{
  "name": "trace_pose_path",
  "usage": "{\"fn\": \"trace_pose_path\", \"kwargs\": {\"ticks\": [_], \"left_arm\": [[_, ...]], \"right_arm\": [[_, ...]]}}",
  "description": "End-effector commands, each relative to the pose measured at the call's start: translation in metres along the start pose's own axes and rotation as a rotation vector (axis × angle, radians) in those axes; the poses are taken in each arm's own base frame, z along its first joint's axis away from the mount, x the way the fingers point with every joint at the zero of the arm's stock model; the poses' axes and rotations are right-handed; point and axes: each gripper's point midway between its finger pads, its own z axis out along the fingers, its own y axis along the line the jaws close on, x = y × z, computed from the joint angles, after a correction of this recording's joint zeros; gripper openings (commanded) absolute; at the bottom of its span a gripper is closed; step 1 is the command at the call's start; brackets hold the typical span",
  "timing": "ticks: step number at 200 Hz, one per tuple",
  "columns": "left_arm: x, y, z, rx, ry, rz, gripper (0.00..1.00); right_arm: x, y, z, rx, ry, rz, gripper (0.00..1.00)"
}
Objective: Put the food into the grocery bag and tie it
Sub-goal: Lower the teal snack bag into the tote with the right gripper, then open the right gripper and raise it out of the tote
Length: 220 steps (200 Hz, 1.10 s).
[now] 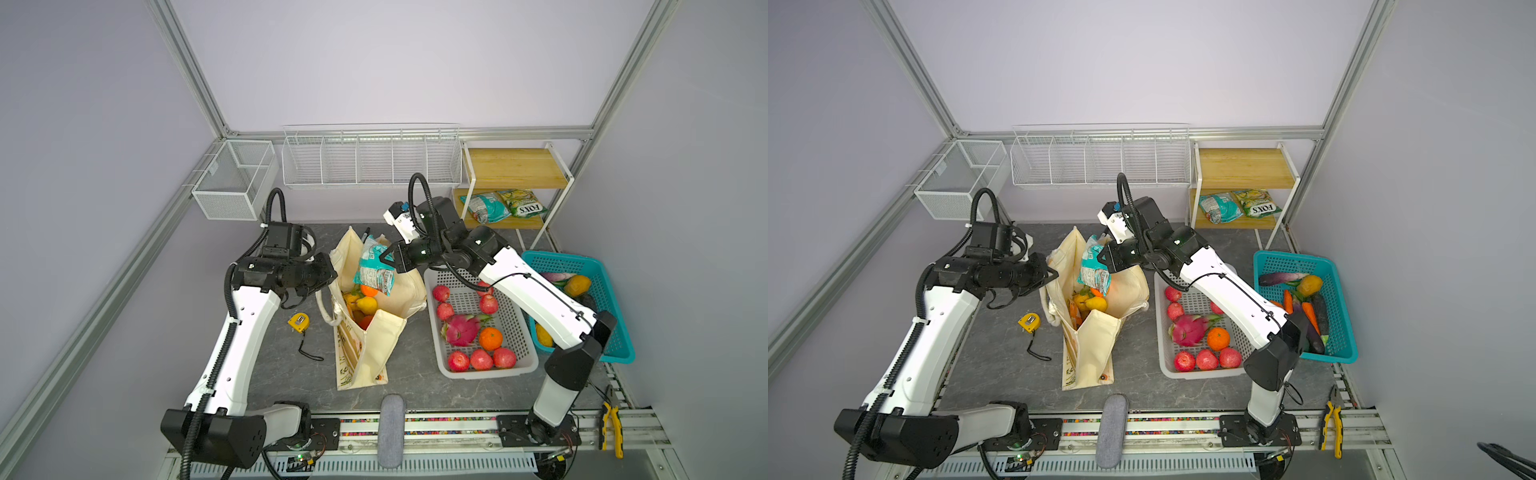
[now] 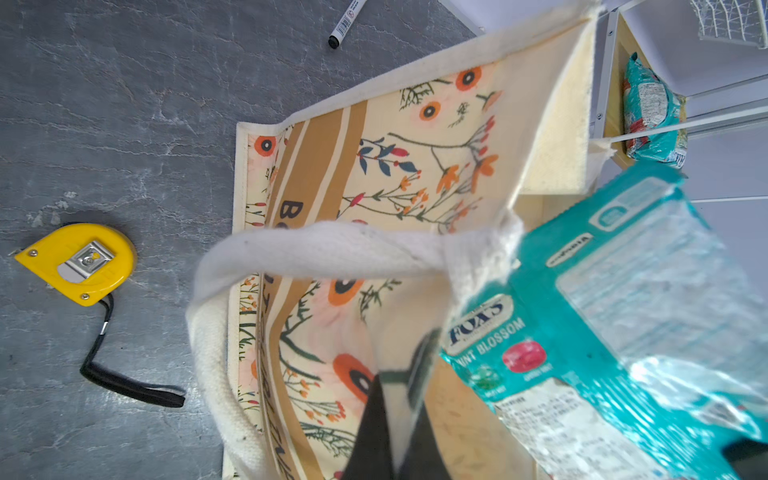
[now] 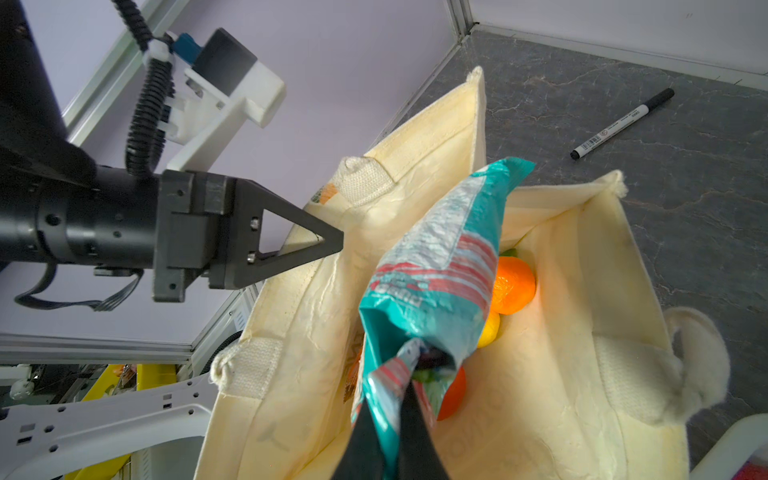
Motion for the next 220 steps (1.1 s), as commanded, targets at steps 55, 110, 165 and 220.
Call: {"fn": "trace_pose_path", "kwargs": {"ticks": [55,110,165,220], "left_arm": [[-0.021,-0.026,-0.01,0.075,-0.062,0.052,0.0],[-0.018,-0.026,-0.01,0.075,-0.055,0.051,0.0],[-0.017,-0.026,-0.011,0.076,-0.052,0.055,0.0],[-0.017,-0.025,-0.011,0.069,-0.051,0.068,0.0]], "right_arm": [[0.017,0.001,0.066,-0.037,0.059,-0.044,0.07],[0.035,0.02,0.1,-0.053,0.124,-0.116,0.07],[0.055,-0.001,0.137,-0.019,0.177,-0.082,0.07],[0.09,-0.016,0.161,0.0,0.268,-0.033,0.15]]}}
